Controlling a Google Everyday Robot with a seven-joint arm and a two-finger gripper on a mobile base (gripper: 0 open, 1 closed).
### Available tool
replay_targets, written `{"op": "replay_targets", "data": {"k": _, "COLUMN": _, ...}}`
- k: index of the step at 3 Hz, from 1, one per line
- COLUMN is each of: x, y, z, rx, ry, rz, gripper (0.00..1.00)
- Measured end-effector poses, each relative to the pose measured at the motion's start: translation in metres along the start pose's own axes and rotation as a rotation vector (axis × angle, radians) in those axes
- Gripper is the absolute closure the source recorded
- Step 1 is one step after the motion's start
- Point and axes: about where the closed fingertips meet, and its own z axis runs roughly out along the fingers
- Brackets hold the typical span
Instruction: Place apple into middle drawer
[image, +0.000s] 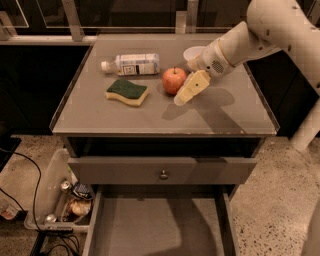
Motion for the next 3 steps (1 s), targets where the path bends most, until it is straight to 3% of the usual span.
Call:
{"op": "replay_targets", "data": {"k": 2, "x": 0.003, "y": -0.012, "z": 0.034, "rx": -0.029, "ry": 0.024, "rz": 0.020, "gripper": 0.00}}
{"op": "replay_targets", "data": {"k": 3, "x": 0.003, "y": -0.012, "z": 0.035, "rx": -0.029, "ry": 0.024, "rz": 0.020, "gripper": 0.18}}
